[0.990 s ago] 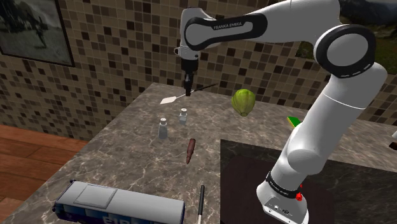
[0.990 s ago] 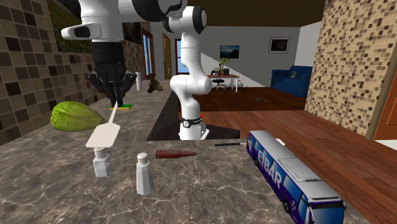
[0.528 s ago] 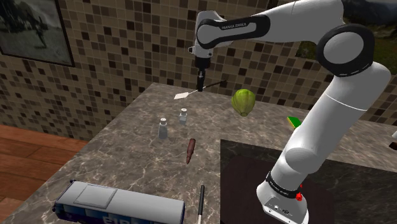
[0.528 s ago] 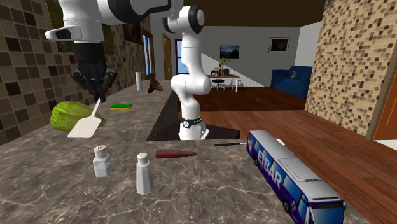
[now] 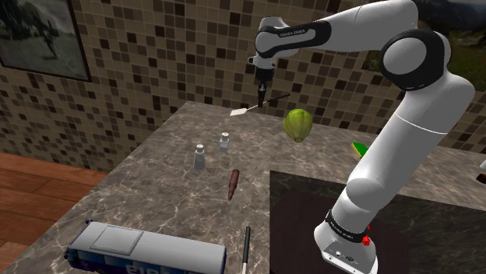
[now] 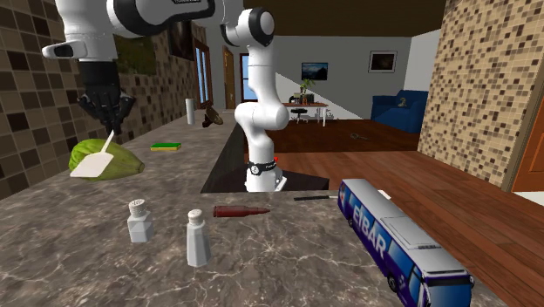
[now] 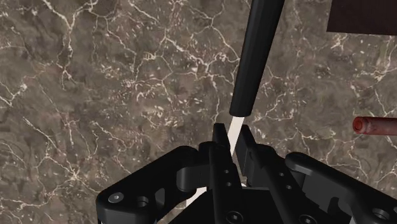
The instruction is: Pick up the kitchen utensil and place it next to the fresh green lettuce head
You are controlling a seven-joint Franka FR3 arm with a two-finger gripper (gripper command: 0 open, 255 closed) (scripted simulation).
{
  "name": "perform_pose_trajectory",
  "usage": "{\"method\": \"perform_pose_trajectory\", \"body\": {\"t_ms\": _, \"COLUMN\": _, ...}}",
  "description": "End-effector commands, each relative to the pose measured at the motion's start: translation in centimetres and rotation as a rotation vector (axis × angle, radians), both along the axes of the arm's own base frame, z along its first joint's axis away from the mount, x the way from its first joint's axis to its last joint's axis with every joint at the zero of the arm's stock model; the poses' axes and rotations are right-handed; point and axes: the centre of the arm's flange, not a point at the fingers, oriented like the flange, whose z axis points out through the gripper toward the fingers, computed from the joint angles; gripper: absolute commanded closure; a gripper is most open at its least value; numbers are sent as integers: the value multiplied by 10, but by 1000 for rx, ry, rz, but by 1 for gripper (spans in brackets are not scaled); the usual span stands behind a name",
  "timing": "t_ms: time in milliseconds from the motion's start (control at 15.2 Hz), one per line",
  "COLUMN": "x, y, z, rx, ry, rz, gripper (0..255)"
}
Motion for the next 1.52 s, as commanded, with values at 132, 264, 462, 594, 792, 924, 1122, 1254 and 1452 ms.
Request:
{"method": "perform_pose_trajectory", "body": {"t_ms": 132, "x": -1, "y": -43, "z": -4, "rx": 0, "ry": 0, "rz": 2, "gripper": 255}}
{"method": "perform_pose_trajectory", "body": {"t_ms": 264, "x": -1, "y": -43, "z": -15, "rx": 0, "ry": 0, "rz": 2, "gripper": 255}}
{"method": "perform_pose_trajectory", "body": {"t_ms": 462, "x": -1, "y": -43, "z": -31, "rx": 0, "ry": 0, "rz": 2, "gripper": 255}}
{"method": "perform_pose_trajectory", "body": {"t_ms": 594, "x": -1, "y": -43, "z": -41, "rx": 0, "ry": 0, "rz": 2, "gripper": 255}}
{"method": "perform_pose_trajectory", "body": {"t_ms": 792, "x": -1, "y": -43, "z": -57, "rx": 0, "ry": 0, "rz": 2, "gripper": 255}}
{"method": "perform_pose_trajectory", "body": {"t_ms": 924, "x": -1, "y": -43, "z": -68, "rx": 0, "ry": 0, "rz": 2, "gripper": 255}}
{"method": "perform_pose_trajectory", "body": {"t_ms": 1122, "x": -1, "y": -43, "z": -84, "rx": 0, "ry": 0, "rz": 2, "gripper": 255}}
{"method": "perform_pose_trajectory", "body": {"t_ms": 1254, "x": -1, "y": -43, "z": -94, "rx": 0, "ry": 0, "rz": 2, "gripper": 255}}
{"method": "perform_pose_trajectory", "body": {"t_ms": 1452, "x": -1, "y": -43, "z": -110, "rx": 0, "ry": 0, "rz": 2, "gripper": 255}}
